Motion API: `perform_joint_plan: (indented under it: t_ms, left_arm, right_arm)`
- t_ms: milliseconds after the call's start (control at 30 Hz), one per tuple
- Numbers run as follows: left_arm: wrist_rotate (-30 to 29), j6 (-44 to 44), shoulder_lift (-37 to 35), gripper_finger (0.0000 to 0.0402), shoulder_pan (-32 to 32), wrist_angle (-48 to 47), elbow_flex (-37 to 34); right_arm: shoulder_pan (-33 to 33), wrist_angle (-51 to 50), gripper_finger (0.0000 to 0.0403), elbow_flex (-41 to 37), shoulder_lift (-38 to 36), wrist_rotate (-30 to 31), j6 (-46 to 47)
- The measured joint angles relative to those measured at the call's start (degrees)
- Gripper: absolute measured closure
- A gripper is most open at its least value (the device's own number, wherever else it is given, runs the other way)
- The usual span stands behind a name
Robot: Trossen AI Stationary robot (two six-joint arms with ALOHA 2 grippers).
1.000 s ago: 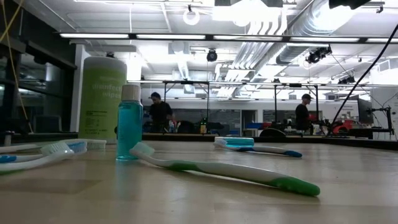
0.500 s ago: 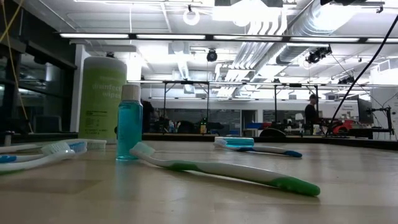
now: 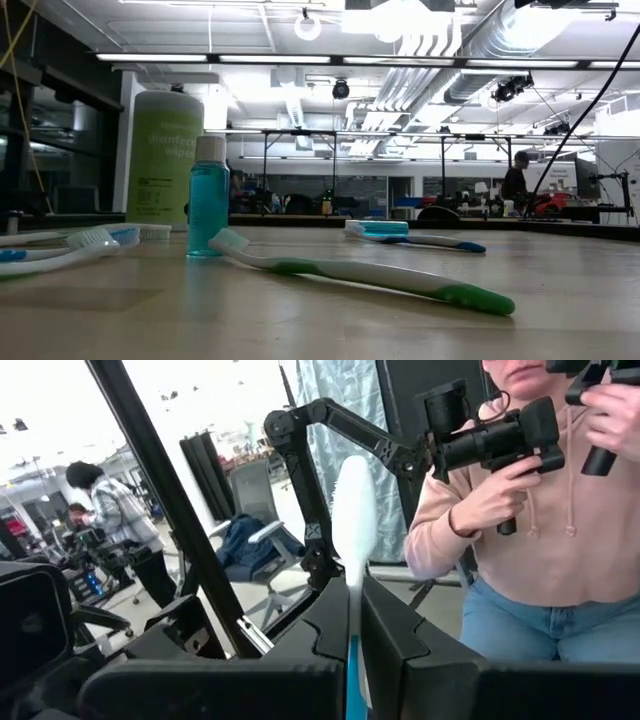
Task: Pick & Place toothbrushing station
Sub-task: Put the left blue toothbrush into the right section of the transparent organizer
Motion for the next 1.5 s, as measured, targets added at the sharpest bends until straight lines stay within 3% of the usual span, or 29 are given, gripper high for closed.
perform_joint_plan:
  t_ms: [267,567,1500]
  left_arm:
    - [4.66,-5.29,4.75,0.0399,3.0,8.35,-0.02]
    - [8.74,-8.37,4.73,0.0399,4.87,10.09,-0.02]
    - [3.31,-6.88,4.72,0.0399,4.66,10.16,-0.02]
  right_arm:
    - [0.0,0.5,0.0305,0.0,0.0,-0.32,1.17]
    - [0.0,-0.88,0.0305,0.0,0.0,-1.1,2.35]
    - [-0.57,-2.38,0.0305,0.0,-0.02,3.25,1.3]
